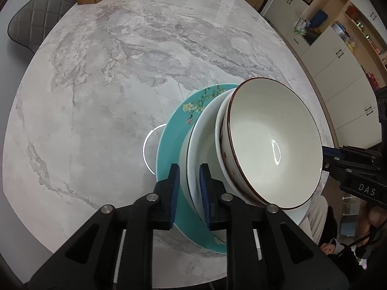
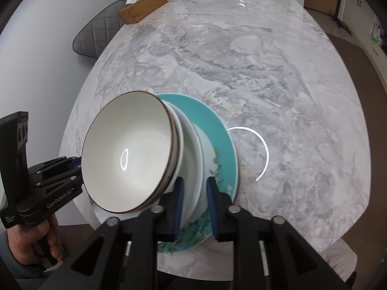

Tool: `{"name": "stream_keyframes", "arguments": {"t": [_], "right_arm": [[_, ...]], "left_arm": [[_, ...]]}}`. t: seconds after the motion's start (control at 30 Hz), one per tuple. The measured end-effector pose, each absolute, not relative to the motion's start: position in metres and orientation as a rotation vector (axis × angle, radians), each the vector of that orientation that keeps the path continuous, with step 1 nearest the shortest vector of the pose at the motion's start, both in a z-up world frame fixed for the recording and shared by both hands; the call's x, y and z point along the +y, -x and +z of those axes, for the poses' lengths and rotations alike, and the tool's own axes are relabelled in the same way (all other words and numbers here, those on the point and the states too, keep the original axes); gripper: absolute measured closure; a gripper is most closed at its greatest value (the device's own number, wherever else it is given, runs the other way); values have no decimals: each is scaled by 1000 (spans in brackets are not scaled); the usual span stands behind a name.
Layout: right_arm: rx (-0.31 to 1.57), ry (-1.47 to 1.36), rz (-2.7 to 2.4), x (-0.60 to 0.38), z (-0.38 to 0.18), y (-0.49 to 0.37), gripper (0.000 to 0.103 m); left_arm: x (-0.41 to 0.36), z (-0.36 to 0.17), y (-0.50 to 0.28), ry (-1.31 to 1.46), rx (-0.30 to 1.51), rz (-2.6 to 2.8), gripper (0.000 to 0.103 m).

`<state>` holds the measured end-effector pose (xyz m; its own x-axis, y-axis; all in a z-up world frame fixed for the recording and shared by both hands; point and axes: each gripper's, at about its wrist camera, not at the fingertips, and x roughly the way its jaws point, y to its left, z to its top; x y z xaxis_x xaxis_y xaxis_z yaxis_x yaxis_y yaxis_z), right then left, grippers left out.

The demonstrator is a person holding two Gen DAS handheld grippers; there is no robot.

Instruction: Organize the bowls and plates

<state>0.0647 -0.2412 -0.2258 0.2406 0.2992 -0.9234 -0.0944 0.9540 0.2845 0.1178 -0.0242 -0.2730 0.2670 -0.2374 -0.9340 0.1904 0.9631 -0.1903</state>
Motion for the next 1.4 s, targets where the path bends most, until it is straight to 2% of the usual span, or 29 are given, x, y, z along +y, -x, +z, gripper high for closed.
{"name": "stream_keyframes", "arguments": {"t": [0.03, 0.07, 0.1, 0.13, 0.17, 0.23, 0.27, 0.3, 0.37, 0.4, 0.43, 0.57, 0.83, 1.4], "right_arm": [[1293, -184, 261, -243, -223, -63, 74], [1287, -187, 252, -245, -220, -62, 68], [1278, -190, 241, -248, -217, -59, 56], [1266, -198, 230, -253, -213, -56, 50], [1252, -209, 221, -257, -209, -52, 42], [1229, -218, 198, -263, -199, -43, 35], [1219, -217, 181, -266, -194, -39, 27], [1206, -217, 159, -268, -189, -34, 19], [1171, -225, 120, -273, -174, -20, 12], [1154, -226, 101, -274, -165, -12, 5], [1141, -224, 84, -274, -159, -7, 0], [1071, -183, 20, -264, -125, 12, 0], [1020, -154, 18, -250, -82, 31, 0], [958, -63, 158, -241, -29, 86, 0]], "left_arm": [[-22, -270, -117, 39, 1262, -272, 66], [-18, -267, -115, 34, 1256, -259, 61], [-13, -264, -113, 45, 1246, -260, 50], [-8, -260, -110, 52, 1236, -254, 44], [-3, -254, -105, 48, 1223, -243, 43], [6, -244, -97, 55, 1203, -226, 34], [12, -238, -91, 60, 1195, -217, 30], [17, -233, -86, 65, 1188, -201, 23], [27, -222, -75, 81, 1173, -168, 4], [30, -216, -71, 79, 1175, -151, 0], [31, -209, -66, 63, 1183, -125, 0], [27, -174, -47, 108, 1136, -142, 0], [-5, -111, -6, 25, 1036, 5, 0], [-35, -37, 103, 75, 921, 136, 1]]}}
